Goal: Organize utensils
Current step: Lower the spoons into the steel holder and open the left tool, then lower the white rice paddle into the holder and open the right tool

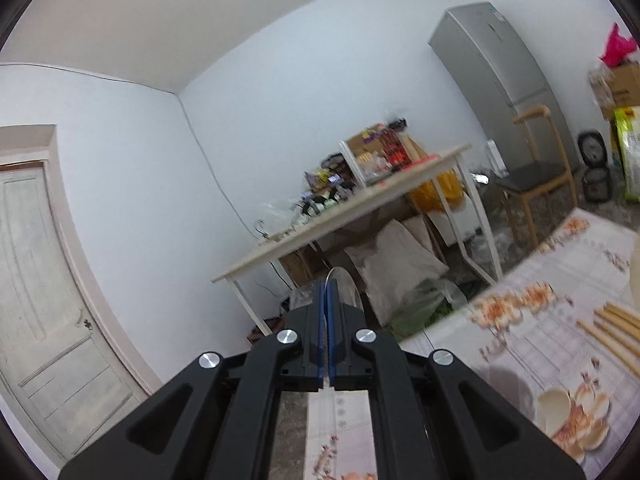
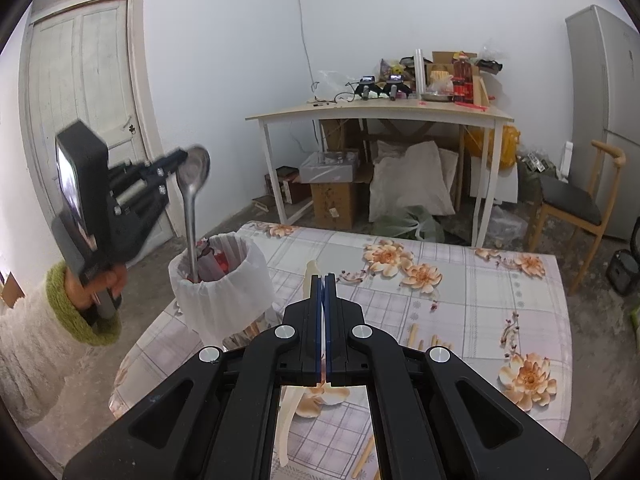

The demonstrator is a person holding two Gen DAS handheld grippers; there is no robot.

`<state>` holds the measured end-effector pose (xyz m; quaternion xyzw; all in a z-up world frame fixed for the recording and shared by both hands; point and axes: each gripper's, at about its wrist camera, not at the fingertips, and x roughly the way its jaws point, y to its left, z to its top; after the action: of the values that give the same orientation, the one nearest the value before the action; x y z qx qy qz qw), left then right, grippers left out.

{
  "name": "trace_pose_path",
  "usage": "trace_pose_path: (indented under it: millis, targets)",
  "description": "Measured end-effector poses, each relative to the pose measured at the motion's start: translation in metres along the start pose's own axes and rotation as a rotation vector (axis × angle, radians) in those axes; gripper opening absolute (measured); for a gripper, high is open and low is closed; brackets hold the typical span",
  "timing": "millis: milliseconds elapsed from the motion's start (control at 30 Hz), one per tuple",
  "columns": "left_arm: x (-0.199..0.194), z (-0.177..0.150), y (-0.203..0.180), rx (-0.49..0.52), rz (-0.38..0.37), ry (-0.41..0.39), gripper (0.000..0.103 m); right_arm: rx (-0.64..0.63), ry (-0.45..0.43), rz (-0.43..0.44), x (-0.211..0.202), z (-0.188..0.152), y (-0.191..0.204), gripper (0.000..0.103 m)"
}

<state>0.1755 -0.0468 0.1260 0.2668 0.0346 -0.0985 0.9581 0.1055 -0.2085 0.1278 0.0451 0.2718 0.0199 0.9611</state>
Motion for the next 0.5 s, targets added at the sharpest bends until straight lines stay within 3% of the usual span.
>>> trace_pose_path:
  millis: [233, 433, 467, 500]
  targets:
    - [0.002, -0.028, -0.023, 0.028, -0.091, 0.125, 0.002, -0.003, -0.001, 0.005, -0.001, 0.0, 0.0, 0.0]
    - [0.005, -0.045, -0.013, -0.072, -0.191, 0.296, 0.005, -0.007, -0.005, 0.013, -0.002, 0.0, 0.002, 0.0]
    - [0.004, -0.046, -0.01, -0.103, -0.226, 0.324, 0.009, -0.008, -0.006, 0.014, -0.002, 0.001, 0.003, 0.0]
    - [0.003, -0.048, -0.007, -0.13, -0.247, 0.342, 0.02, -0.008, -0.009, 0.016, -0.003, 0.002, 0.004, 0.0]
